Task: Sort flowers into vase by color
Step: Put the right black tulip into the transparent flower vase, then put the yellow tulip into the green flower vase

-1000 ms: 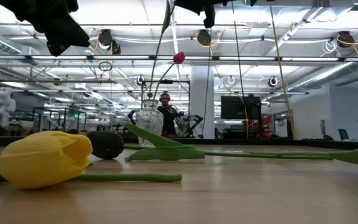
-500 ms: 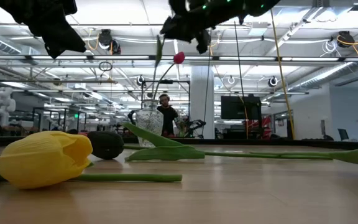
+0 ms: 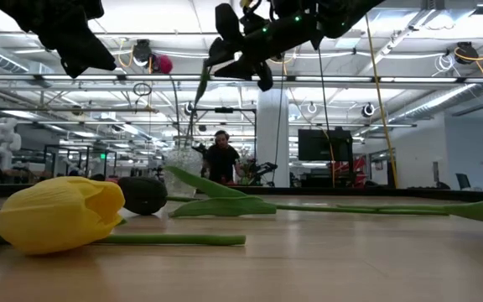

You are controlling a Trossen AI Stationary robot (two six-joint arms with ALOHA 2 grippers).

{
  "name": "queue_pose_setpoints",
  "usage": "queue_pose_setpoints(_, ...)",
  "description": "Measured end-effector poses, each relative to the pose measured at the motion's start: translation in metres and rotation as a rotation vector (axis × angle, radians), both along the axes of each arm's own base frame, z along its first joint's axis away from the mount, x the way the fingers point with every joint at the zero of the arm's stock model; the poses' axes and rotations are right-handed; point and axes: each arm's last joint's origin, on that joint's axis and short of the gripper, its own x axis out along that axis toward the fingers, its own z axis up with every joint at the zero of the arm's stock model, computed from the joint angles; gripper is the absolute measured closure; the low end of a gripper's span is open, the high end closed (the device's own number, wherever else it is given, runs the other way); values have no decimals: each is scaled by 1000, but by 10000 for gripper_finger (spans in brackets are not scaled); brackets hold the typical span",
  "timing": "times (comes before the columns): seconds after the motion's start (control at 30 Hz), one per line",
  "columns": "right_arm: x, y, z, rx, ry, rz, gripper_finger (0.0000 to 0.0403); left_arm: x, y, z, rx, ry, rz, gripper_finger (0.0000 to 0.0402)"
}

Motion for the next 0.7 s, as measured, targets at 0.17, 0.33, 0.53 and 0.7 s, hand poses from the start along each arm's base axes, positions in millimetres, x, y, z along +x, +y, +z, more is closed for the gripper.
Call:
queue_pose_setpoints(0.17,-3,1,4,1,7,0,216,0,0,0,0,0,0,320)
queue_pose_setpoints(0.33,-14,4,13,11,57,23,193,0,0,0,-2,1,-3,320)
queue_pose_setpoints(0.53,-50,14,41,48,163,48,188,0,-1,0,-22,-3,-19,320)
queue_pose_setpoints(0.7,-97,25,67,222,213,-9,188,2,-1,-1,-97,-3,47,320)
